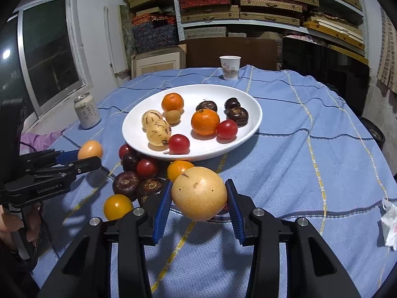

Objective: Organize fruits
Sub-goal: 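Carry both large round fruits onto the plate and open both grippers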

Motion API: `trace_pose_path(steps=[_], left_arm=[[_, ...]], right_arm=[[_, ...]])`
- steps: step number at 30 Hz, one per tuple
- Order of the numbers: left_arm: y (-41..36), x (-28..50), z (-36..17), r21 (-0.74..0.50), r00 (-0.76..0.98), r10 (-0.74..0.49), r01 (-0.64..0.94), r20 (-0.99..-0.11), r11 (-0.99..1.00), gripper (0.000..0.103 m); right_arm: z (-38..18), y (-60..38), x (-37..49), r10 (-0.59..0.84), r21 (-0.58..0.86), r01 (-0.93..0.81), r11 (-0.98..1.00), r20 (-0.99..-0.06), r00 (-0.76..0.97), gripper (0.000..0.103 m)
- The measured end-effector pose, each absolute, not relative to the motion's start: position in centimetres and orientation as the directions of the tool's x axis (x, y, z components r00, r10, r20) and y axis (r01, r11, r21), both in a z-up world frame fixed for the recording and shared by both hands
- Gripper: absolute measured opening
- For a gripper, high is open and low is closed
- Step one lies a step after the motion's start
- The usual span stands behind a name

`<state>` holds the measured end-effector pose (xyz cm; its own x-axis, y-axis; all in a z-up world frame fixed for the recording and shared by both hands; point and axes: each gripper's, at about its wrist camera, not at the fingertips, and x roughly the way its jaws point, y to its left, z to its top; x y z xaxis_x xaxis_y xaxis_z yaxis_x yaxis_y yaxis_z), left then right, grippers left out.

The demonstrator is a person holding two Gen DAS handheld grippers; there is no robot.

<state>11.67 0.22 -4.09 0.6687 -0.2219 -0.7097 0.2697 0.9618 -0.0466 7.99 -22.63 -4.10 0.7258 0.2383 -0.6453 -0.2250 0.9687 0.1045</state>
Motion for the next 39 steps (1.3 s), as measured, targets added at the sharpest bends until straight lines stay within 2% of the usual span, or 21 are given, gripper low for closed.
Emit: trace_pose_path(steps=[7,11,18,24,25,26,28,30,32,36,39], left_arm=[[-1.3,16.2,0.1,-0.029,0.703,-0.231,0.287,-0.673,0.957,0.041],[-1.6,21.2,0.6,-0.04,0.683,-0.217,0.264,-0.698,0.964,0.041],[-1.8,27.1,-1.9,-0.054,0.626,-0.187,0.226,-0.757,0.973,0.041],[-1.9,28.5,-3.7,-0.054,0.596,-0.181,0.224,-0.782,0.973,0.042],[-1.8,28.6,-3.7,-0.06,0.594,-0.184,0.223,-0.784,0.973,0.043],[-1.7,28.6,-3.6,-0.066,0.596,-0.187,0.22,-0.781,0.973,0.049],[-1.5,28.2,-3.2,-0.064,0.616,-0.185,0.214,-0.766,0.975,0.054],[-1.2,27.4,-2.3,-0.068,0.642,-0.188,0.206,-0.743,0.976,0.069],[-0.8,26.3,-1.3,-0.079,0.671,-0.194,0.198,-0.716,0.977,0.074],[-0.7,22.9,0.2,-0.072,0.701,-0.211,0.223,-0.681,0.972,0.081],[-0.8,19.6,0.6,-0.057,0.701,-0.23,0.261,-0.675,0.964,0.083]], right_arm=[[0.7,-24.0,13.0,0.27,0.132,-0.241,0.962,-0.615,0.741,0.043],[2.6,-23.8,17.8,0.279,0.132,-0.252,0.959,-0.608,0.743,0.043],[1.1,-21.0,26.8,0.292,0.137,-0.27,0.953,-0.657,0.695,0.043],[-1.4,-19.2,30.5,0.299,0.146,-0.278,0.949,-0.692,0.657,0.045],[-1.4,-19.2,30.5,0.296,0.143,-0.275,0.951,-0.688,0.663,0.049],[-1.4,-19.2,30.4,0.296,0.143,-0.274,0.951,-0.68,0.671,0.05],[-0.9,-19.3,29.8,0.299,0.143,-0.277,0.95,-0.672,0.677,0.05],[-0.4,-19.4,29.1,0.295,0.131,-0.282,0.951,-0.664,0.687,0.05],[0.2,-19.8,27.9,0.282,0.117,-0.275,0.954,-0.655,0.701,0.05],[1.2,-21.2,24.4,0.282,0.125,-0.265,0.956,-0.641,0.714,0.051],[1.1,-22.3,20.6,0.283,0.133,-0.259,0.957,-0.638,0.717,0.056]])
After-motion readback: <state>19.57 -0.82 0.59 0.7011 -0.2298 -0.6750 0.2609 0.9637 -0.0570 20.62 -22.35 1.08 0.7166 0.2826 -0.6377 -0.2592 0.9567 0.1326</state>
